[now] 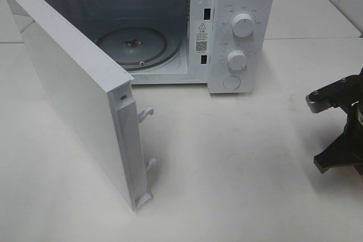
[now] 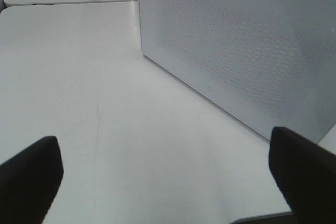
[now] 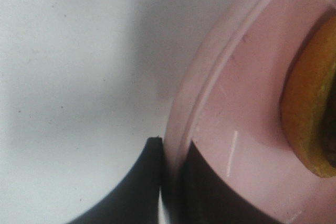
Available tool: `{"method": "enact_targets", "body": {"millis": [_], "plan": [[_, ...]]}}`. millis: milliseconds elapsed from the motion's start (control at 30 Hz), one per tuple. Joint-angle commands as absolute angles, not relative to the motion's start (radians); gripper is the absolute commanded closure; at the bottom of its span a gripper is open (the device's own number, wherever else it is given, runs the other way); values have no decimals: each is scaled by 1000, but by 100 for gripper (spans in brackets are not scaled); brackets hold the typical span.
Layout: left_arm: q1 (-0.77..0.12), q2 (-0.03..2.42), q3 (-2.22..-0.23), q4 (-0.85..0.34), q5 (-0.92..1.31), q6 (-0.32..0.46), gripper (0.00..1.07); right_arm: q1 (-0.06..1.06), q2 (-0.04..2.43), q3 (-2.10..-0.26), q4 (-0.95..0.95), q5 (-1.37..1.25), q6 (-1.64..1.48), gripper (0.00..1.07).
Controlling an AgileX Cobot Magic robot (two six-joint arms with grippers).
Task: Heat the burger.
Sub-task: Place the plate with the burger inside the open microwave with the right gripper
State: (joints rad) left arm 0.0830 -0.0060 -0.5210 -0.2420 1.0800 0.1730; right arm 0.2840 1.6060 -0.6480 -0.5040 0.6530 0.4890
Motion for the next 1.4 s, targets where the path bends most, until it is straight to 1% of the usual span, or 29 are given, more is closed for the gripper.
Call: {"method": "enact_targets", "body": {"millis": [33,500,600,633,700,833,1000,1133,1367,1400], "plan": [[86,-27,-516,-247,1079,172,7,296,1562,-645,-569,730,505,107],[86,-27,-516,-247,1079,172,7,318,1410,-645,-581,841,491,107],[86,-27,-516,-247,1079,172,7,364,1378,-645,-581,887,484,107],[86,-27,-516,-247,1079,172,7,364,1378,-645,-581,887,484,107],[86,-27,-516,-247,1079,172,7,406,1356,-645,-581,913,482,107],[86,-27,-516,-247,1079,172,7,437,1336,-645,-581,935,481,107],[86,-27,-516,-247,1079,172,7,504,1317,-645,-584,981,477,107],[86,-27,-516,-247,1079,172,7,538,1317,-645,-584,991,477,107],[86,-27,-516,-247,1079,172,7,653,1317,-645,-582,997,478,107],[86,-27,-516,-247,1079,172,7,653,1317,-645,-582,997,478,107]]}}
